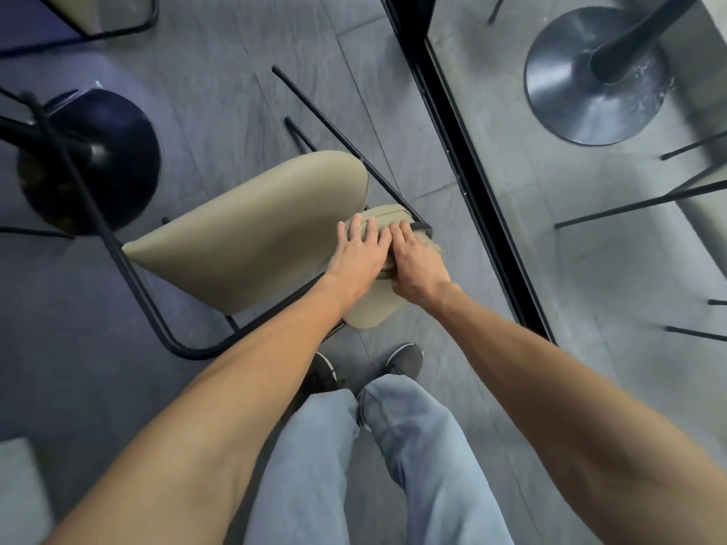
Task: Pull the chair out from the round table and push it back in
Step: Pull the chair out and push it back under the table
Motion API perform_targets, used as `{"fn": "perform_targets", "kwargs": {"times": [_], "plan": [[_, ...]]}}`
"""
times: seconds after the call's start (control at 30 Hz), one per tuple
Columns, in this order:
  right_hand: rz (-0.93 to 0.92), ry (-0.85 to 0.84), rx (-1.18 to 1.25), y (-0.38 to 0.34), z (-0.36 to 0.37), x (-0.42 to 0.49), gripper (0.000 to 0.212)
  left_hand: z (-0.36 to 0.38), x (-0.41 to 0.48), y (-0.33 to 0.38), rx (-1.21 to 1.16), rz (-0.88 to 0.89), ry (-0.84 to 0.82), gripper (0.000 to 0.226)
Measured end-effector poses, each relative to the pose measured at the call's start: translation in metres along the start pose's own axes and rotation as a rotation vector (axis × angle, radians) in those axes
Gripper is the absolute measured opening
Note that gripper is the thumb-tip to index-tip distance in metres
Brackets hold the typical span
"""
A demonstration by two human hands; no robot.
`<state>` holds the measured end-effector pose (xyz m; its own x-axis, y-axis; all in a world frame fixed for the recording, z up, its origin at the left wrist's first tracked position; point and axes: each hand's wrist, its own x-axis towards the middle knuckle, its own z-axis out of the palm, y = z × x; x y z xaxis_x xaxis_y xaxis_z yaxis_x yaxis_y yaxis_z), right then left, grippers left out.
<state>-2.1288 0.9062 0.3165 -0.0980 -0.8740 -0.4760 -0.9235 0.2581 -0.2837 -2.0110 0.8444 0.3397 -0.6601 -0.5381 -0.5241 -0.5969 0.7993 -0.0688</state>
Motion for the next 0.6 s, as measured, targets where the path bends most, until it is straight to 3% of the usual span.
{"fn": "perform_targets", "kwargs": {"times": [0.13, 0.37, 0.47, 0.6], "plan": [[-0.023, -0.02, -0.05, -0.016, -0.04, -0.013, 0.071, -0.03, -0.016, -0.015, 0.016, 0.052, -0.056, 0.098], [-0.016, -0.055, -0.138, -0.056, -0.123, -0.039, 0.052, -0.094, -0.05, -0.048, -0.085, 0.134, -0.071, 0.081], [-0.056, -0.083, -0.206, -0.07, -0.166, -0.048, 0.043, -0.123, -0.061, -0.065, -0.261, 0.162, -0.064, 0.063], [-0.109, -0.14, -0.337, -0.09, -0.224, -0.043, 0.032, -0.16, -0.065, -0.091, -0.478, 0.154, -0.066, 0.061]]}}
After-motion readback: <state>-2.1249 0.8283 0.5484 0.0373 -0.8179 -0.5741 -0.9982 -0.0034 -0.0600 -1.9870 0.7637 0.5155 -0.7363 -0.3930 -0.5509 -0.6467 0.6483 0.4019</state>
